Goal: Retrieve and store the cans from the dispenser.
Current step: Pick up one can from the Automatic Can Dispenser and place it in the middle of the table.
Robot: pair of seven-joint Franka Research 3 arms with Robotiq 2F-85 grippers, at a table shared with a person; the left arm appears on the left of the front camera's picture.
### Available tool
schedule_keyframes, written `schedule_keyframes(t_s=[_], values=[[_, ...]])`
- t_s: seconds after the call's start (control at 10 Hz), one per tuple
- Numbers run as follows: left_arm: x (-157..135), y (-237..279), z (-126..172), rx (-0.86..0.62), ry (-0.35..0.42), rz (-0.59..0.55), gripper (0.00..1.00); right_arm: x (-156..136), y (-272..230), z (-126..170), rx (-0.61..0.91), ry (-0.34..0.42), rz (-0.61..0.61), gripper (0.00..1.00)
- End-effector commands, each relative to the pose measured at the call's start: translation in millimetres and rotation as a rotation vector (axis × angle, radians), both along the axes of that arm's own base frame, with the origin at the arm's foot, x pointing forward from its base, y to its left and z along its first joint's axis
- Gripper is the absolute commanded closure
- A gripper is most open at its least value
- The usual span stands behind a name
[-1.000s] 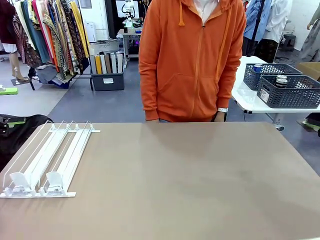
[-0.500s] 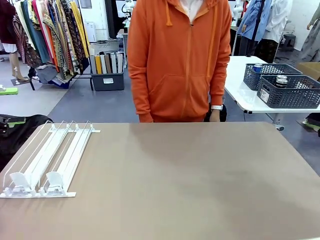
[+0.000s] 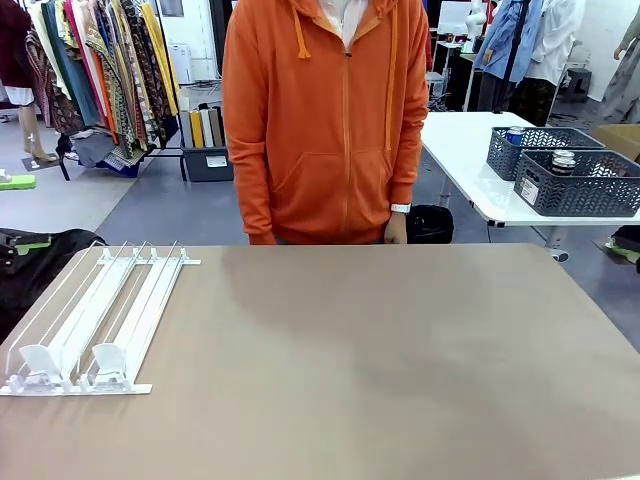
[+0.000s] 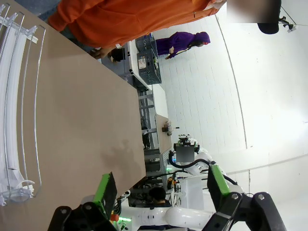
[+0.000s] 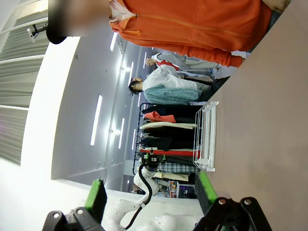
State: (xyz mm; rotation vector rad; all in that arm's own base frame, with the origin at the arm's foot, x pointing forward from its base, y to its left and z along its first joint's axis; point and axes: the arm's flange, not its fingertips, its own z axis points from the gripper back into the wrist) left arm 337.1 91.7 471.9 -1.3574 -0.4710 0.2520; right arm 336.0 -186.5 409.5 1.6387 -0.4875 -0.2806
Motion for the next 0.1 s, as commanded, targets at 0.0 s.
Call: schedule_keyframes(t_s=[0.0], values=[[-1.1, -2.7, 1.9, -0.021, -0.002, 0.01, 0.0, -1.1, 0.1, 1.0, -0.009, -0.007, 0.014, 0.0]])
